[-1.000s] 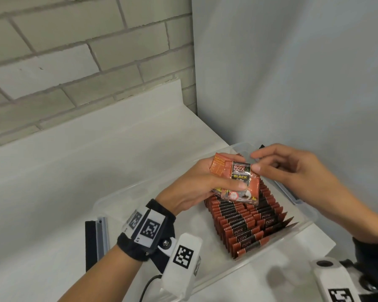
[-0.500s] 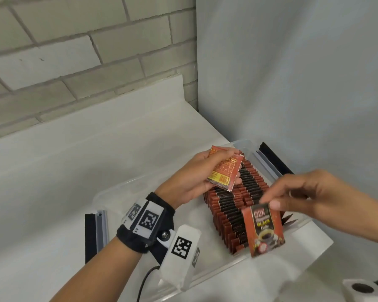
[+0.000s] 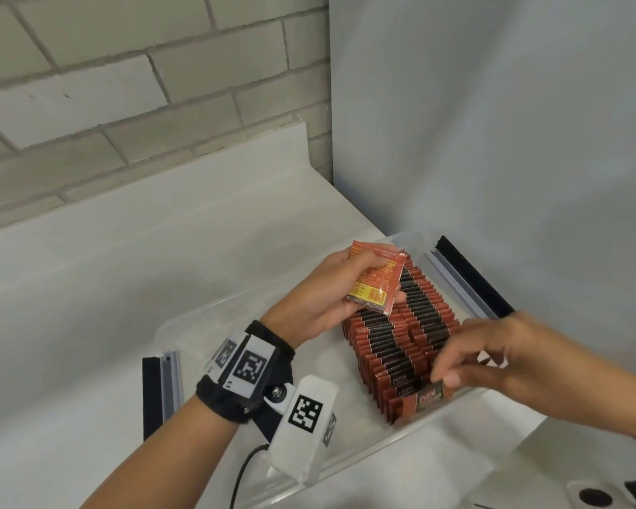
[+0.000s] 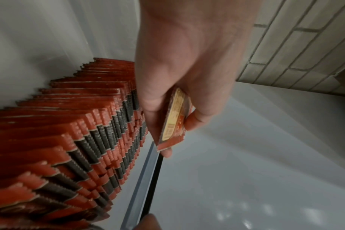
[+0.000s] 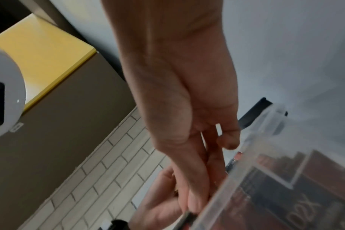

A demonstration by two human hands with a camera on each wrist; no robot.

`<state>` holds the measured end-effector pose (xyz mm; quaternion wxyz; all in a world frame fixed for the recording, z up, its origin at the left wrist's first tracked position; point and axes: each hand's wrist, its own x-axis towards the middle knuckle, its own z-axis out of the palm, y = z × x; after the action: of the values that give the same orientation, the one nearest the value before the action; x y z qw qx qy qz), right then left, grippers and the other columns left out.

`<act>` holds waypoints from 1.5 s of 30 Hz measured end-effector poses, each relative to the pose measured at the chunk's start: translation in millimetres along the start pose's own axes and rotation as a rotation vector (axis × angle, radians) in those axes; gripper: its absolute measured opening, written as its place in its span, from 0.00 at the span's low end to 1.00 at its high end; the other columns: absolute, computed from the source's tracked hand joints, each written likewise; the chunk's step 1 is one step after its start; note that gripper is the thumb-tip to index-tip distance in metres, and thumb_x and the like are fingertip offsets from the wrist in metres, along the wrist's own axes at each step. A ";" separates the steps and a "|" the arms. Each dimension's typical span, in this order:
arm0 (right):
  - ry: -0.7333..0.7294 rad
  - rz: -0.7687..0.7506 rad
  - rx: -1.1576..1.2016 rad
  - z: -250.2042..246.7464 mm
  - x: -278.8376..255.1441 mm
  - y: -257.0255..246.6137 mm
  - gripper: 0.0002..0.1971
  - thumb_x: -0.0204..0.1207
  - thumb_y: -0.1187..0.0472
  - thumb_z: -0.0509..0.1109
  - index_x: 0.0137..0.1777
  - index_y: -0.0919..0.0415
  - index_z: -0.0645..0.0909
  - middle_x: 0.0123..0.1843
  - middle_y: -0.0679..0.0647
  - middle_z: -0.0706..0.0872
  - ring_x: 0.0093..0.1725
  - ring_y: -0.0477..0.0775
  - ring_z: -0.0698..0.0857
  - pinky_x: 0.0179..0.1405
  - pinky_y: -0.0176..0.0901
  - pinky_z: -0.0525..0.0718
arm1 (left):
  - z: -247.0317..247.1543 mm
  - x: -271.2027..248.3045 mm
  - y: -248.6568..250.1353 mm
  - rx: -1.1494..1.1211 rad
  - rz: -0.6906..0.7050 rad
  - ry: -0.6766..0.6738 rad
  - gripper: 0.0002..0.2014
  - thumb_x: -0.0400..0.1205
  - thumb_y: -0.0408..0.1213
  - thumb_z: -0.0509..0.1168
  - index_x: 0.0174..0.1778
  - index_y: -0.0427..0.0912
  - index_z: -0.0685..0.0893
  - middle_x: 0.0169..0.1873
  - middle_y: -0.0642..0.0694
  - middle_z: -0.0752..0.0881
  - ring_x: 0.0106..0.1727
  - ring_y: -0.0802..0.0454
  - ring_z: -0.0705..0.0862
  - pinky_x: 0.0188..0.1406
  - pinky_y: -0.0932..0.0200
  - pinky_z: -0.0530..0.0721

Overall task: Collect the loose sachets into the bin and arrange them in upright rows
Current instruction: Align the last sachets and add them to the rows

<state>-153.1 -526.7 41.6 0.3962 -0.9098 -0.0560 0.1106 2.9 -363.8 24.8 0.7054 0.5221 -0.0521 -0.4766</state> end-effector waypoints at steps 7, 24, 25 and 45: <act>-0.200 -0.011 -0.153 -4.0 13.7 1.1 0.11 0.73 0.53 0.77 0.39 0.30 0.86 0.45 0.33 0.86 0.49 0.44 0.82 0.46 0.34 0.80 | 0.6 0.0 -0.1 0.000 -0.009 0.015 0.16 0.84 0.30 0.61 0.69 0.38 0.73 0.46 0.38 0.90 0.43 0.45 0.90 0.46 0.55 0.90; -0.373 0.012 -0.329 6.0 35.9 6.5 0.07 0.76 0.57 0.74 0.50 0.45 0.90 0.34 0.26 0.81 0.47 0.33 0.81 0.46 0.22 0.72 | -2.0 2.2 -1.7 0.019 0.008 -0.003 0.17 0.83 0.26 0.62 0.69 0.37 0.74 0.47 0.38 0.90 0.46 0.42 0.90 0.50 0.53 0.89; -0.376 0.019 -0.310 3.7 34.4 5.8 0.07 0.76 0.57 0.74 0.50 0.44 0.90 0.35 0.22 0.81 0.47 0.31 0.80 0.46 0.22 0.72 | -2.3 2.4 -2.0 0.021 0.008 -0.007 0.16 0.83 0.26 0.62 0.67 0.37 0.75 0.46 0.39 0.91 0.46 0.42 0.90 0.49 0.54 0.89; 0.488 0.057 0.367 -7.4 44.3 0.0 0.08 0.71 0.61 0.75 0.48 0.50 0.86 0.39 0.52 0.90 0.41 0.55 0.89 0.44 0.44 0.86 | 0.7 1.2 -8.5 0.187 0.113 -0.181 0.19 0.75 0.30 0.71 0.62 0.41 0.80 0.51 0.44 0.87 0.51 0.51 0.87 0.52 0.60 0.86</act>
<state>-108.3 -523.6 39.5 0.5525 -0.8238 0.0873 -0.0916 -2.2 -365.2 18.0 0.6718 0.5365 -0.1891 -0.4744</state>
